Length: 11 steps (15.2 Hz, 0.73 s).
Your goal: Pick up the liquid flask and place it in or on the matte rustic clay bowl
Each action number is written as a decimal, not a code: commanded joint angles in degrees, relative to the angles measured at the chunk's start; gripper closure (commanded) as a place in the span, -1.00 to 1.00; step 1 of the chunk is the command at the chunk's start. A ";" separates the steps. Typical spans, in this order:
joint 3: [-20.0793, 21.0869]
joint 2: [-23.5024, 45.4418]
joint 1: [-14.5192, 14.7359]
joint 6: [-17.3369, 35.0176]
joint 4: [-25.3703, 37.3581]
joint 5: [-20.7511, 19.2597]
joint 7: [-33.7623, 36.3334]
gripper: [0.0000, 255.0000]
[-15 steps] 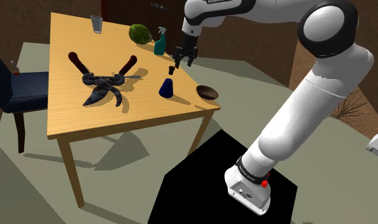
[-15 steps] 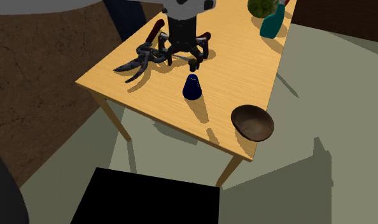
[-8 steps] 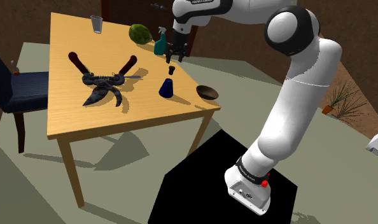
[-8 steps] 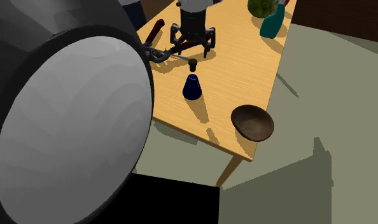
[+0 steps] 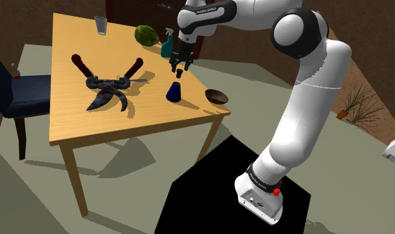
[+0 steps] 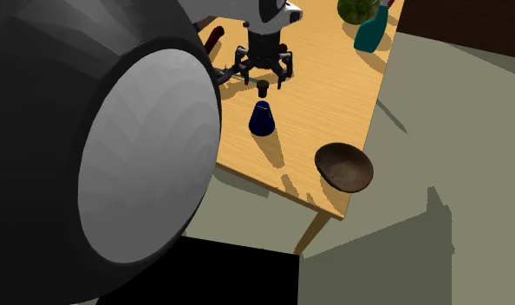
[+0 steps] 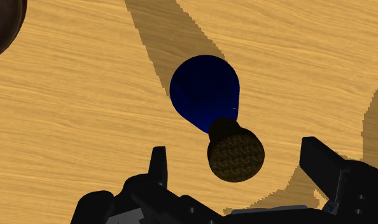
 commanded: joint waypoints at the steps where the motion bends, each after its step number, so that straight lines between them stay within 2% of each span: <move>1: 0.01 0.06 0.02 0.26 -0.17 0.01 0.03 -1.00; 6: 0.01 0.06 0.02 0.25 -0.17 0.01 0.03 -1.00; 7: 0.01 0.06 0.02 0.25 -0.17 0.01 0.03 1.00; 11: 0.01 0.06 0.02 0.24 -0.16 0.01 0.03 1.00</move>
